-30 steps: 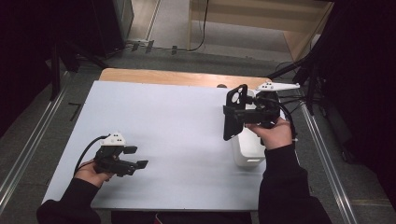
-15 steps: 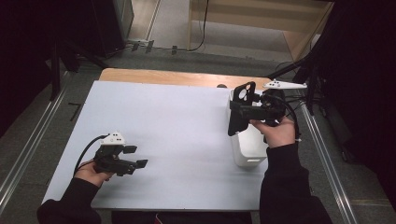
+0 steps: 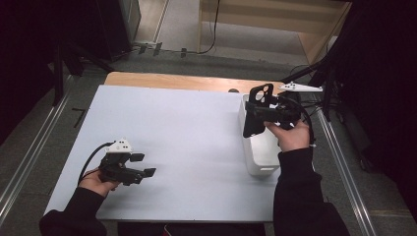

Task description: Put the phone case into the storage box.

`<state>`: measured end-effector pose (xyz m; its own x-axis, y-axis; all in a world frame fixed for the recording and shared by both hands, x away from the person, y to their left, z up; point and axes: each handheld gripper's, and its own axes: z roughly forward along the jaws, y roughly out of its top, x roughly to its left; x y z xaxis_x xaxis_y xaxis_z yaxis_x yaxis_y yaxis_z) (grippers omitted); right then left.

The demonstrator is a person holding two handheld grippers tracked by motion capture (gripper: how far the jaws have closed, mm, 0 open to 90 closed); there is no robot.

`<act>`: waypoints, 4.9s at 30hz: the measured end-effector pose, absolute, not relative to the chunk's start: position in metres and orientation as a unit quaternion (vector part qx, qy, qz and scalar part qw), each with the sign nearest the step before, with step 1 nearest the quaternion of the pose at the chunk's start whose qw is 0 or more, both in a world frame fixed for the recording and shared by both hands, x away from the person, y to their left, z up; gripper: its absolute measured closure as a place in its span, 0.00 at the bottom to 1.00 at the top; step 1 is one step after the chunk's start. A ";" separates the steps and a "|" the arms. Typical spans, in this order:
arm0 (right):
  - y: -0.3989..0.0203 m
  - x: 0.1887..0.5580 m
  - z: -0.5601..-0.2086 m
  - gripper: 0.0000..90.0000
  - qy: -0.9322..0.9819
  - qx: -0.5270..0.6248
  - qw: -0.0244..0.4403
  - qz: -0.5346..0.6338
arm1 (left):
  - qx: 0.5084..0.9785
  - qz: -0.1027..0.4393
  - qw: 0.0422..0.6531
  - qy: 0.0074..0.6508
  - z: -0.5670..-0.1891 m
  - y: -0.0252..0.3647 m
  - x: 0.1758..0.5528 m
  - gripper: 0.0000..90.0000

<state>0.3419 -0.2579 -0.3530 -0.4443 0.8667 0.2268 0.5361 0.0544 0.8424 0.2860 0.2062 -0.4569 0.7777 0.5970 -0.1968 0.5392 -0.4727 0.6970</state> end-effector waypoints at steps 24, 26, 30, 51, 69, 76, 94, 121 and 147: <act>-0.274 0.376 -0.355 0.13 0.662 0.541 0.226 0.467 | 0.857 0.039 0.395 0.329 -0.456 0.206 0.286 0.30; -0.275 0.379 -0.357 0.13 0.655 0.546 0.233 0.468 | 0.856 0.039 0.395 0.330 -0.456 0.206 0.286 0.30; -0.277 0.385 -0.359 0.13 0.647 0.545 0.247 0.472 | 0.857 0.037 0.395 0.330 -0.456 0.206 0.287 0.30; -0.275 0.422 -0.374 0.13 0.624 0.571 0.279 0.455 | 0.854 0.036 0.400 0.332 -0.456 0.207 0.287 0.30; -0.268 0.443 -0.395 0.13 0.617 0.585 0.294 0.437 | 0.853 0.035 0.401 0.333 -0.456 0.207 0.287 0.30; -0.271 0.450 -0.403 0.13 0.606 0.597 0.286 0.442 | 0.852 0.035 0.402 0.333 -0.456 0.208 0.287 0.30; -0.269 0.466 -0.423 0.13 0.605 0.611 0.286 0.424 | 0.853 0.035 0.402 0.332 -0.455 0.208 0.288 0.30; -0.261 0.468 -0.447 0.13 0.608 0.606 0.287 0.425 | 0.852 0.035 0.403 0.332 -0.455 0.209 0.288 0.30; -0.260 0.469 -0.451 0.12 0.613 0.618 0.272 0.411 | 0.853 0.035 0.403 0.331 -0.455 0.209 0.288 0.30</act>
<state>0.4687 -0.2597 -0.4510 -0.0889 0.9808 0.1733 0.5335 -0.1000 0.8398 0.2879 0.2089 -0.4550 0.7786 0.5922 -0.2077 0.5366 -0.4566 0.7096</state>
